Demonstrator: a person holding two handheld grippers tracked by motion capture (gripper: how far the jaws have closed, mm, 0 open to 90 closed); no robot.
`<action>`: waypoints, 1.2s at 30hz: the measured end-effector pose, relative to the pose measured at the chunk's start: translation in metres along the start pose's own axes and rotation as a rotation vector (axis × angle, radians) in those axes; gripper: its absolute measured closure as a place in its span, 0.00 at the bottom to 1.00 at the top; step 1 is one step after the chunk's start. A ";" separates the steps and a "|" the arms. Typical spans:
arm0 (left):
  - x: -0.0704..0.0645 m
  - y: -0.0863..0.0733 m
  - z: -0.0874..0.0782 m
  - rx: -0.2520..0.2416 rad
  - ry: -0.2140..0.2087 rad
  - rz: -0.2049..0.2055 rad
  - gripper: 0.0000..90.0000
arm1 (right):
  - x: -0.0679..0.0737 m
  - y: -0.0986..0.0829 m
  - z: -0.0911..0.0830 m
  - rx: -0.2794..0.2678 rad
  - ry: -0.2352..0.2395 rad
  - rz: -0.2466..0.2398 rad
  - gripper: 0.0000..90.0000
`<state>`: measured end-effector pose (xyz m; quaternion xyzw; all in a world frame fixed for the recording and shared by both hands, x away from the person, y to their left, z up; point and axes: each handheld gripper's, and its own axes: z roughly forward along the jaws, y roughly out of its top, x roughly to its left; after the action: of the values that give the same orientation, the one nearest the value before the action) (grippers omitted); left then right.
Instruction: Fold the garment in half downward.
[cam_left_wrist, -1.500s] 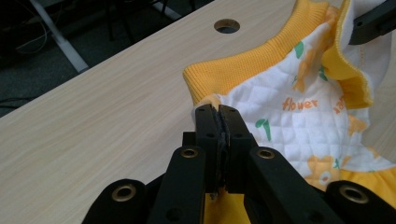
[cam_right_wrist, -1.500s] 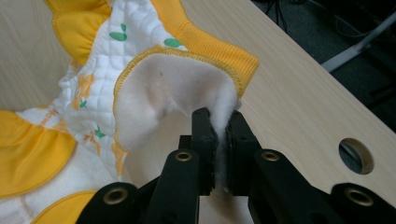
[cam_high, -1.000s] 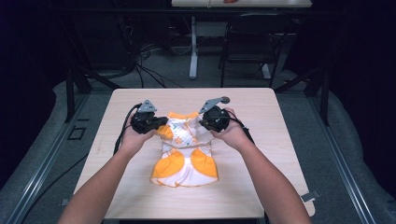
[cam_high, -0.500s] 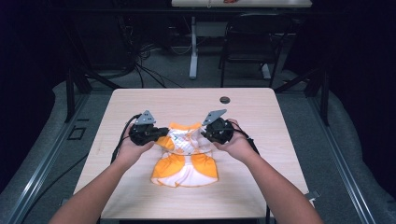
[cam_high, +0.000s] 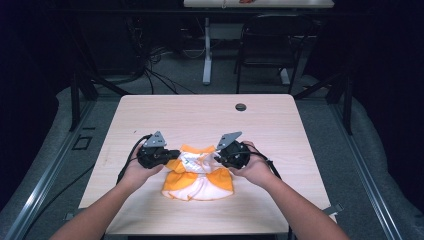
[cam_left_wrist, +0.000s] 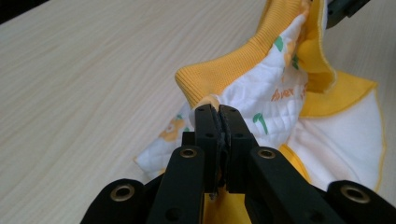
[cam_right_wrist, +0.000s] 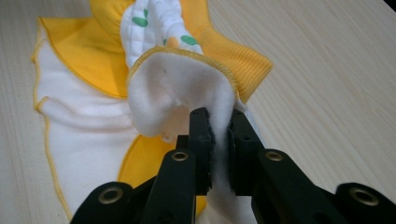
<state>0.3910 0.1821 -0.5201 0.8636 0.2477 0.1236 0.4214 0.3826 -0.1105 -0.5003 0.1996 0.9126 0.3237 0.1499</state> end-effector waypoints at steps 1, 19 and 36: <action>-0.001 -0.003 0.000 0.002 -0.006 0.000 0.97 | 0.001 -0.002 0.000 -0.011 0.000 0.013 0.91; -0.014 -0.021 -0.013 -0.028 -0.082 -0.098 0.83 | 0.018 -0.025 -0.006 -0.009 0.076 0.091 0.74; 0.000 -0.010 -0.009 -0.007 -0.037 -0.175 0.88 | -0.002 -0.018 -0.019 -0.081 0.003 0.219 0.87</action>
<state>0.3838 0.1928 -0.5224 0.8393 0.3140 0.0713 0.4381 0.3715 -0.1347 -0.4974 0.2914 0.8718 0.3750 0.1201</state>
